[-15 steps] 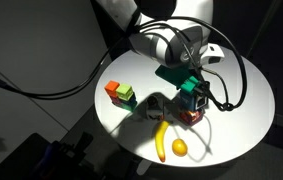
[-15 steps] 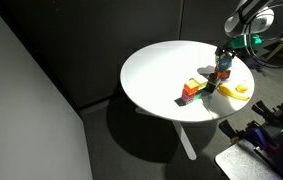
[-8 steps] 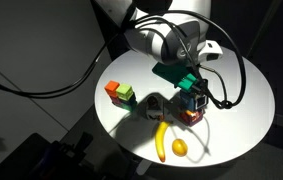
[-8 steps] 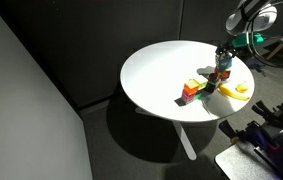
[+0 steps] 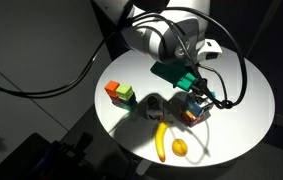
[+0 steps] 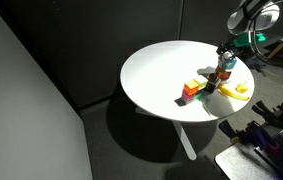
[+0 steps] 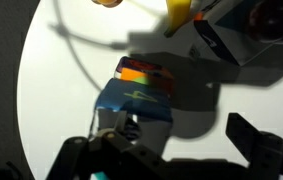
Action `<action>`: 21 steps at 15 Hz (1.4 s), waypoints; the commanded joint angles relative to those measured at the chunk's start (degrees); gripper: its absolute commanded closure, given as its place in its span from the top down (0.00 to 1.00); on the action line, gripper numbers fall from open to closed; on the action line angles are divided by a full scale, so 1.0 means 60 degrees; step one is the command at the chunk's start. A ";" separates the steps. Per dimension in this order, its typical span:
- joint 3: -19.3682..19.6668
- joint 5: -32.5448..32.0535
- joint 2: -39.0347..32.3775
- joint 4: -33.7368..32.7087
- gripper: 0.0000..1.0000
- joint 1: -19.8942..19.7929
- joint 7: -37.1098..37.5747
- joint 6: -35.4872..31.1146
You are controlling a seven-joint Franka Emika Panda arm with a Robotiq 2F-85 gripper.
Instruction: Pick up the block with a black and white image and stack it on top of the block with a number six on it
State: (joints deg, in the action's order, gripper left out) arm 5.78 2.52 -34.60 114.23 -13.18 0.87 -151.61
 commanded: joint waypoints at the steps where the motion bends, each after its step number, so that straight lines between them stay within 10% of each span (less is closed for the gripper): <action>1: -0.0098 0.0144 0.0494 0.0403 1.00 -0.0037 -0.0386 0.0094; 21: -0.0582 0.0032 0.2887 0.2460 1.00 0.0460 -0.1158 0.1019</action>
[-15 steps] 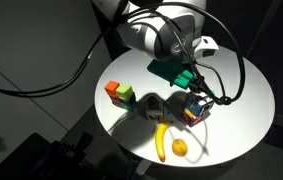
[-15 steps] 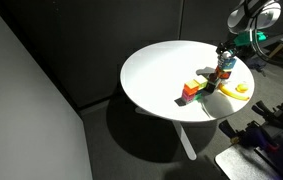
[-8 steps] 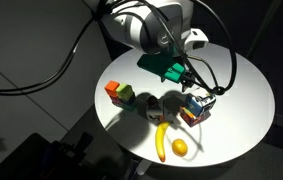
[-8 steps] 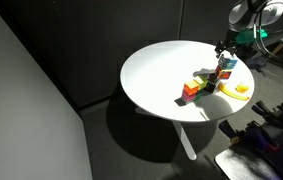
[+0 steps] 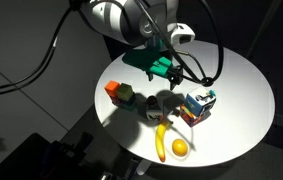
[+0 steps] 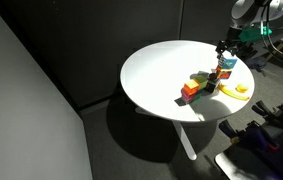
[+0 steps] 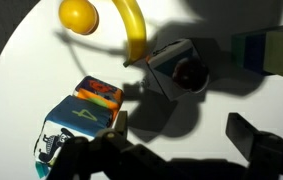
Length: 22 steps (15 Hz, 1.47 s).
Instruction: Pick up the block with a black and white image and stack it on top of the block with a number six on it
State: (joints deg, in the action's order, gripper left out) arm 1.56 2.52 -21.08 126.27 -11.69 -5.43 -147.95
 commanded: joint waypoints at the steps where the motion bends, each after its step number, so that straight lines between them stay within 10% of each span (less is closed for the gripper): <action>1: 0.0155 -0.0027 0.0762 0.0526 1.00 0.0301 -0.0039 0.0618; 22: 0.0413 -0.0760 0.2640 0.1790 1.00 0.0973 0.0243 0.0883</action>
